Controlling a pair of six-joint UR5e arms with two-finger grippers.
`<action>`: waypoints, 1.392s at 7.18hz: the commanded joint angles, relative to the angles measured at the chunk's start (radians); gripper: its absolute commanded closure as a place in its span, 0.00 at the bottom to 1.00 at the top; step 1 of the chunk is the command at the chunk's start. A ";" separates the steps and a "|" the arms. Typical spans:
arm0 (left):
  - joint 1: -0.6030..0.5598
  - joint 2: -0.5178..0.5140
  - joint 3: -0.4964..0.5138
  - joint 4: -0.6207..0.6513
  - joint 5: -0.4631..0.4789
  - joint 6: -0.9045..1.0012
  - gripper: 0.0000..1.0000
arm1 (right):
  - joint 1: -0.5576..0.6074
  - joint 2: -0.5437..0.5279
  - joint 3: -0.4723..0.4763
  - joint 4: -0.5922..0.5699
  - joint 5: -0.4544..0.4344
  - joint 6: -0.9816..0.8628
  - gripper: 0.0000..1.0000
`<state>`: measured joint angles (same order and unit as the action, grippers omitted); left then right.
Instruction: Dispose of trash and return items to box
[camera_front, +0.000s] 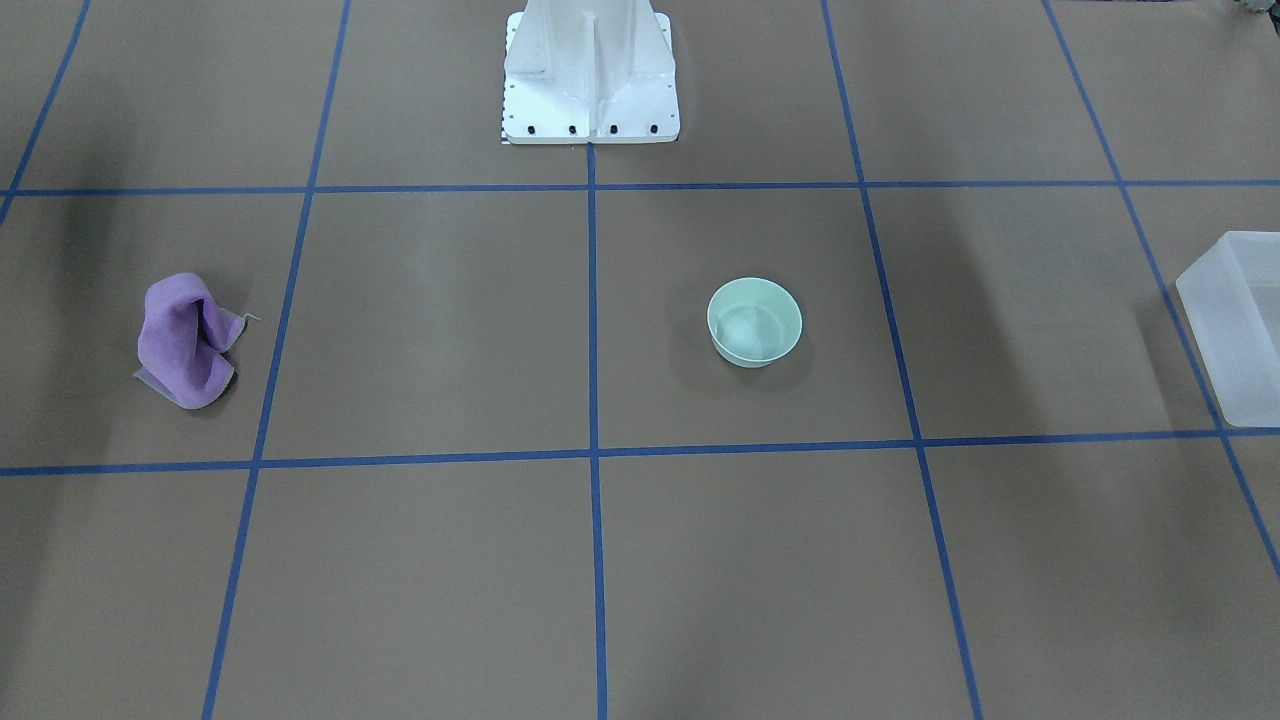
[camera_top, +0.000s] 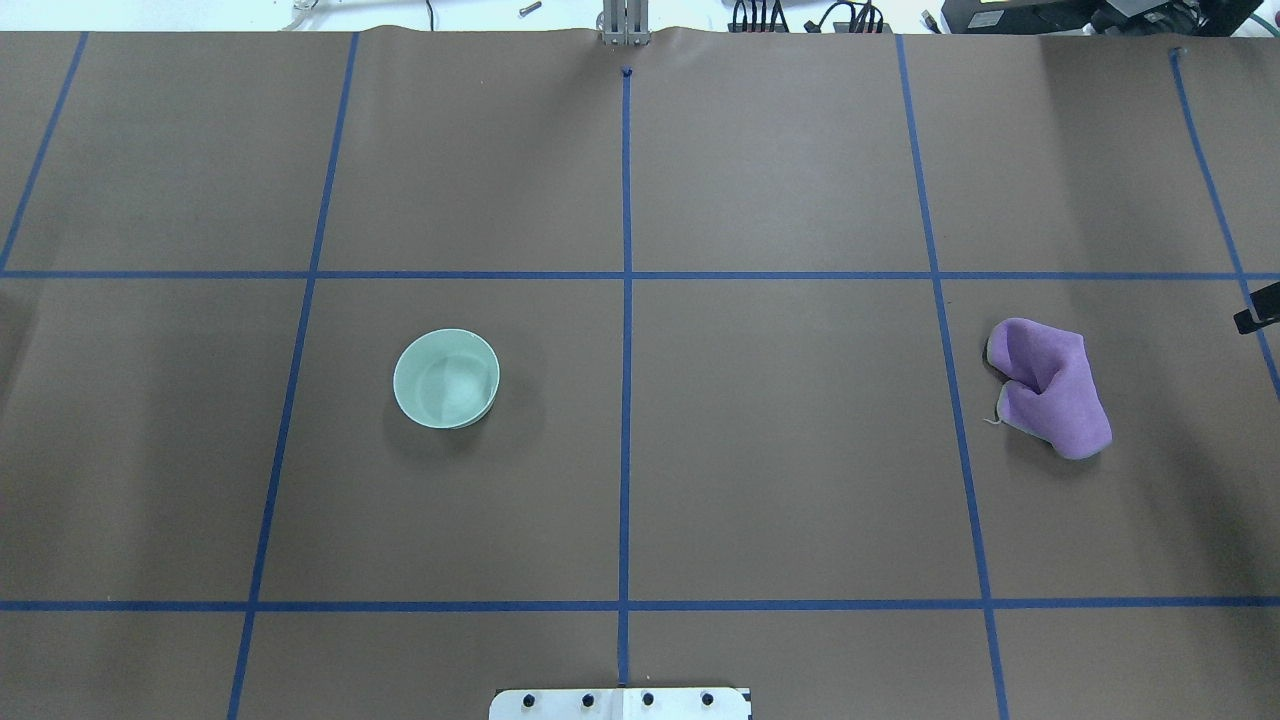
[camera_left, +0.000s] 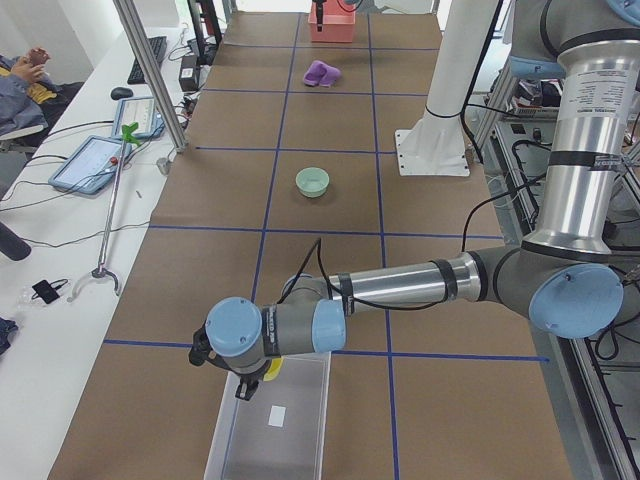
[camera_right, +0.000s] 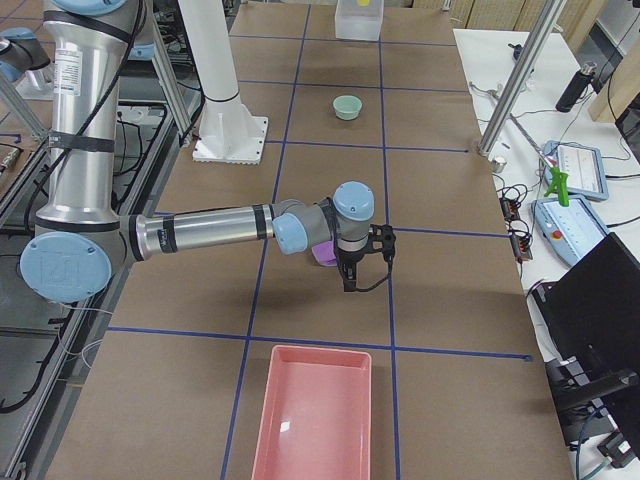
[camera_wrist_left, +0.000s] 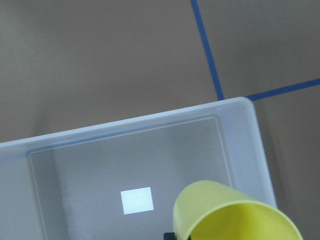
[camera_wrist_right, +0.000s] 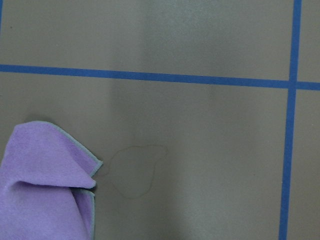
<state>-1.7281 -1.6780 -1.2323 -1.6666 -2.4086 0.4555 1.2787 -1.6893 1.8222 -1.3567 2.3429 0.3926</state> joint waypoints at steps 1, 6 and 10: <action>-0.015 -0.005 0.230 -0.179 0.028 0.025 1.00 | -0.028 0.002 0.005 0.048 0.000 0.077 0.00; -0.022 -0.006 0.358 -0.251 0.086 0.014 1.00 | -0.030 0.002 0.006 0.048 0.001 0.089 0.00; -0.022 -0.022 0.369 -0.254 0.085 -0.015 1.00 | -0.030 0.002 0.009 0.048 0.001 0.095 0.00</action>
<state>-1.7503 -1.6909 -0.8650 -1.9182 -2.3234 0.4509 1.2487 -1.6874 1.8313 -1.3085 2.3439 0.4866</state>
